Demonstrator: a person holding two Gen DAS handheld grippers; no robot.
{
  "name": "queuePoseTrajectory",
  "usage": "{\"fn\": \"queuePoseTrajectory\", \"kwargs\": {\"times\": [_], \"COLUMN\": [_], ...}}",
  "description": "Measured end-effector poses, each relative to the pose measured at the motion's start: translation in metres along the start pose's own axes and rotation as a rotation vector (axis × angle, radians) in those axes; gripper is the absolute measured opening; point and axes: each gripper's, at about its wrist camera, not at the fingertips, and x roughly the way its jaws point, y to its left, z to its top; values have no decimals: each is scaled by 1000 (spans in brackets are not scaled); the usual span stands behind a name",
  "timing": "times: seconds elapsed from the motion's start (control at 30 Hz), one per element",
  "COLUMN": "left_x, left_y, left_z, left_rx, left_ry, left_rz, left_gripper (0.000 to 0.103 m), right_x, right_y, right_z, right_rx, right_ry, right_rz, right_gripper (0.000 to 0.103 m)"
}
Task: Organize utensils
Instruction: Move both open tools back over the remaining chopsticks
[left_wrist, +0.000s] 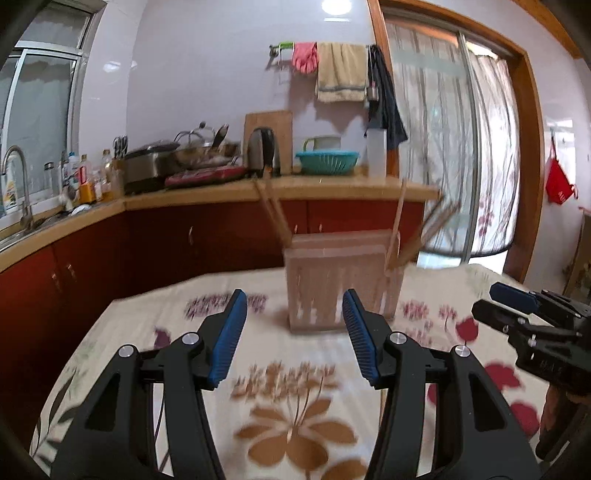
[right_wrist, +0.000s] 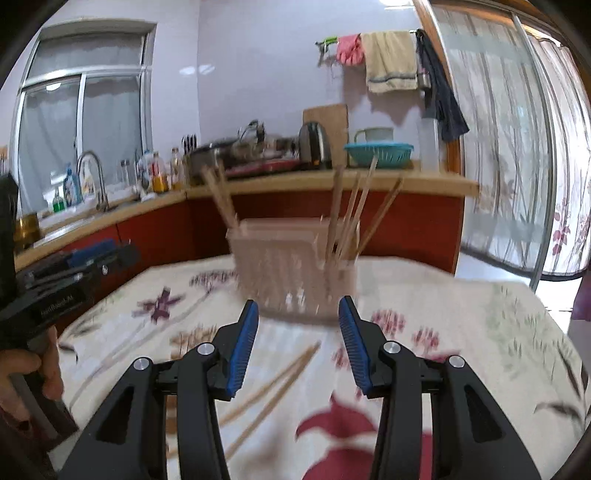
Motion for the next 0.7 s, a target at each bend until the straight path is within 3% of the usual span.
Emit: {"fn": "queuePoseTrajectory", "kwargs": {"times": [0.33, 0.7], "left_x": [-25, -36], "left_y": [12, 21], "left_z": [-56, -77], "left_rx": [-61, -92], "left_ry": [95, 114], "left_rz": [34, 52], "left_gripper": [53, 53], "right_x": [3, 15], "right_y": [30, 52], "right_z": [-67, -104], "right_rx": [-29, -65], "right_ry": [120, 216], "right_rz": [35, 61], "right_gripper": [46, 46]}}
